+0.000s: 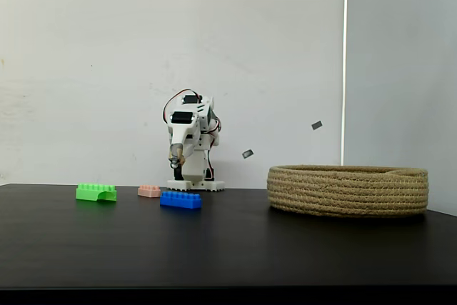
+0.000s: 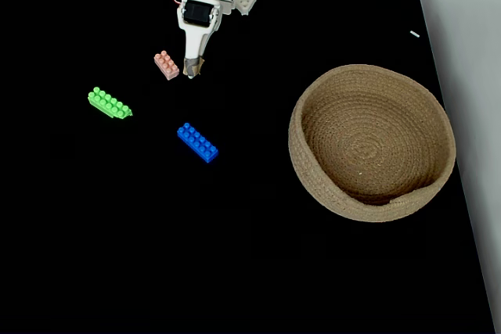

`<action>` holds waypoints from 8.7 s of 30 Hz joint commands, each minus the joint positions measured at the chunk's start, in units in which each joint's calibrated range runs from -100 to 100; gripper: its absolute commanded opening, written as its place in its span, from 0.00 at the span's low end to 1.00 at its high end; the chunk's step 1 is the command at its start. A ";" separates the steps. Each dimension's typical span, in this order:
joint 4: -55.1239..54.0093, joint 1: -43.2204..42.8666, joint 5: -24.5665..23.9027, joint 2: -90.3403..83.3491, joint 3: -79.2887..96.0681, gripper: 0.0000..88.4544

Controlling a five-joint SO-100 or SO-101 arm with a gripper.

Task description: Place the lego blocks in the tray

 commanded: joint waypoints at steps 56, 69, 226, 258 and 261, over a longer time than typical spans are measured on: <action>-11.62 -0.35 -3.42 31.15 -20.54 0.13; 4.21 -0.84 -8.50 73.20 -63.68 0.24; -29.69 -48.82 -55.82 63.31 -59.12 0.46; 14.79 -6.53 -19.29 70.02 -76.44 0.59; 18.45 -1.67 -17.19 71.31 -77.72 0.60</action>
